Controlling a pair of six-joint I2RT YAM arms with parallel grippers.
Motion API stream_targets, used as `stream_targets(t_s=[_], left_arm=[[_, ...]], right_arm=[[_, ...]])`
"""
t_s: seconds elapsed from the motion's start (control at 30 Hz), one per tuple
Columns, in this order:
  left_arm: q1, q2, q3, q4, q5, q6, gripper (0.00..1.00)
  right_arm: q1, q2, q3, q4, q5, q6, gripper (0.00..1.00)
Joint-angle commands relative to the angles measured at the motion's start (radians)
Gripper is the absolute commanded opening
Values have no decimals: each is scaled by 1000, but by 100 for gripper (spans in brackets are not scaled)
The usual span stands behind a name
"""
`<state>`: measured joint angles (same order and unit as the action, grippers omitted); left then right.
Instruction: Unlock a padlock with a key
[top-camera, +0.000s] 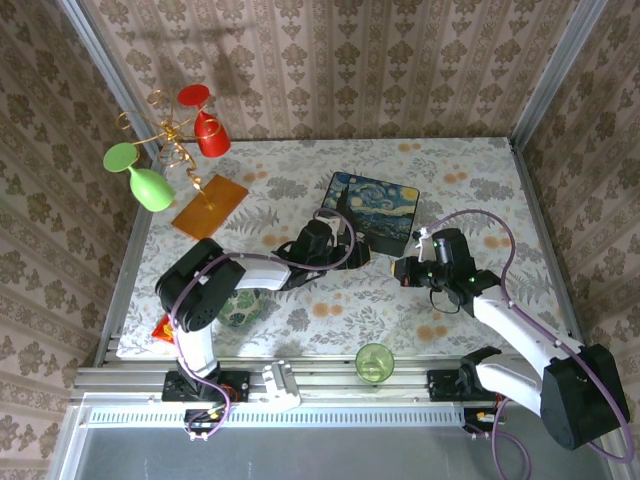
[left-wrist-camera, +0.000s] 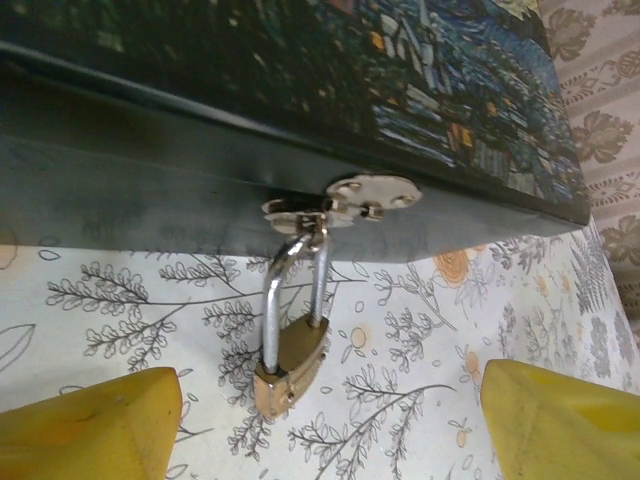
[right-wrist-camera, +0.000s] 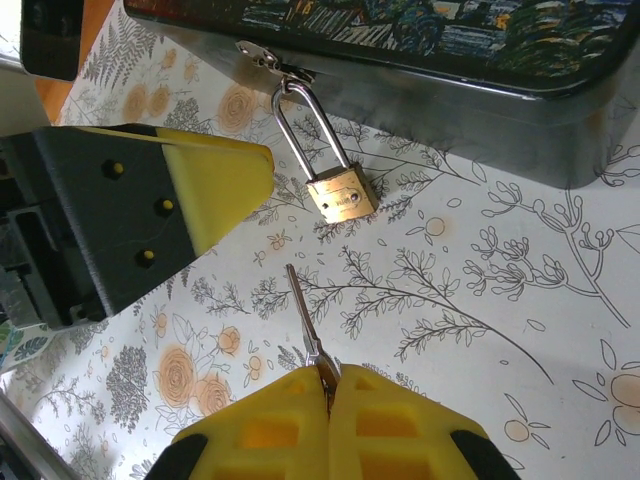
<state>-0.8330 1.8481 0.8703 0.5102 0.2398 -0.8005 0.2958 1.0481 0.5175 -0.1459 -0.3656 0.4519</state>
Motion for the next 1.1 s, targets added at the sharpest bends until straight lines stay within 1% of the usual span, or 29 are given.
stream_targets(t_s=[0.0,0.17,0.3,0.37,0.47,0.6,0.7,0.77,0.8,0.97,1.07], left_arm=[[-15,25,34,12,-35,15,77],[-20,61,39,65,-31,-14,71],[-26,77,74,24,-40,7,68],[-28,87,79,26,-40,3,63],[-32,95,89,20,-41,7,60],[-37,94,80,13,-59,9,58],[-38,101,73,13,-72,3,52],[-39,102,59,32,-85,-3,46],[-39,102,55,36,-91,-3,45],[-48,116,68,16,-88,6,47],[-54,122,61,21,-87,0,44]], right_arm=[[-9,-13,-20,13,13,18,0],[-12,-20,-34,19,15,20,0],[-14,-27,-44,27,17,24,0],[-15,-29,-48,32,17,24,0],[-16,-32,-54,36,17,26,0],[-16,-36,-60,43,16,26,0],[-18,-37,-62,42,16,24,0],[-18,-38,-65,46,16,26,0],[-19,-39,-67,48,15,26,0],[-19,-40,-79,62,13,30,0],[-21,-40,-81,62,12,31,0]])
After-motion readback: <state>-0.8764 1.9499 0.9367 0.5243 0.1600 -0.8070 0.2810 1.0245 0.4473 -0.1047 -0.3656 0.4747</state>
